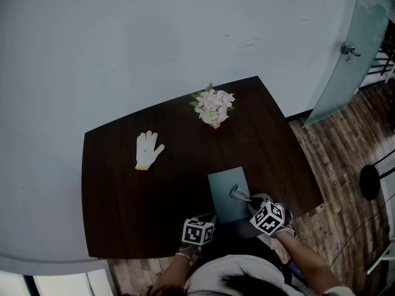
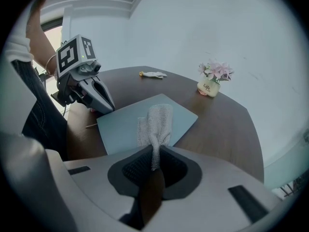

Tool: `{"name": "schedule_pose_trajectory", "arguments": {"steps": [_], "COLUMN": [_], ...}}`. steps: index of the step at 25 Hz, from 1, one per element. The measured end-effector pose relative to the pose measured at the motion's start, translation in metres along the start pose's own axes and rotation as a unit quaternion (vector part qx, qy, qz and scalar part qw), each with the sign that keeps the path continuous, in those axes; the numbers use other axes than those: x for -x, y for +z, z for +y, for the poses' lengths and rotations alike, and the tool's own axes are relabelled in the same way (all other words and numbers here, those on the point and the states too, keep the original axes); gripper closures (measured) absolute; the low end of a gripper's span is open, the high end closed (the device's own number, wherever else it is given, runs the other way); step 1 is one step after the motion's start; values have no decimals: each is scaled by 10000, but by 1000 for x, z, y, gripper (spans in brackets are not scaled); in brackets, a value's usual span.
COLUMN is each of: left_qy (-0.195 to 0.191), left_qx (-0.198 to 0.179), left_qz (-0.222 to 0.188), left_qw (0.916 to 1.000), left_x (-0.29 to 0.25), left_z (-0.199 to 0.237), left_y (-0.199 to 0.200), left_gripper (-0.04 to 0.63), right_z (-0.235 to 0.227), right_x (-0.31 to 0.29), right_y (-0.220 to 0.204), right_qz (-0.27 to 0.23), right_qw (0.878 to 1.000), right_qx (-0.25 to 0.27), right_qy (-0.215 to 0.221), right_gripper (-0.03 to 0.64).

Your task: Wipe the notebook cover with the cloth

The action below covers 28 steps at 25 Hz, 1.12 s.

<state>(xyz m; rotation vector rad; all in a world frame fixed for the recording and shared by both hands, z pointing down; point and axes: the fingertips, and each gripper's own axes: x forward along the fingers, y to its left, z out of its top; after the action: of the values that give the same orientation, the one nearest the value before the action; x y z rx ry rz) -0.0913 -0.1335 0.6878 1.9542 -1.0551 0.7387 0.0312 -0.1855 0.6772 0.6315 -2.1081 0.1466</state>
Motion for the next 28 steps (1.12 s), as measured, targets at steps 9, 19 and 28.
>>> {"name": "schedule_pose_trajectory", "arguments": {"steps": [9,19,28], "left_qy": [-40,-234,-455], "left_qx": [12,-21,-37], "left_qz": [-16,-133,-242], "left_qw": [10000,9996,9987], "left_x": [2,7,13], "left_z": [0,-1,-3], "left_y": [-1,-1,-4], "left_gripper": [577,577,577], "right_z": [-17,-8,45], "right_x": [14,30,18], "right_y": [-12,12,53], "right_qz": [17,-427,-713], "right_qw": [9981,9946,9962], "right_qx": [-410,-660,-388], "right_qy": [-459,-672,-327], "right_gripper": [568,568,568]}}
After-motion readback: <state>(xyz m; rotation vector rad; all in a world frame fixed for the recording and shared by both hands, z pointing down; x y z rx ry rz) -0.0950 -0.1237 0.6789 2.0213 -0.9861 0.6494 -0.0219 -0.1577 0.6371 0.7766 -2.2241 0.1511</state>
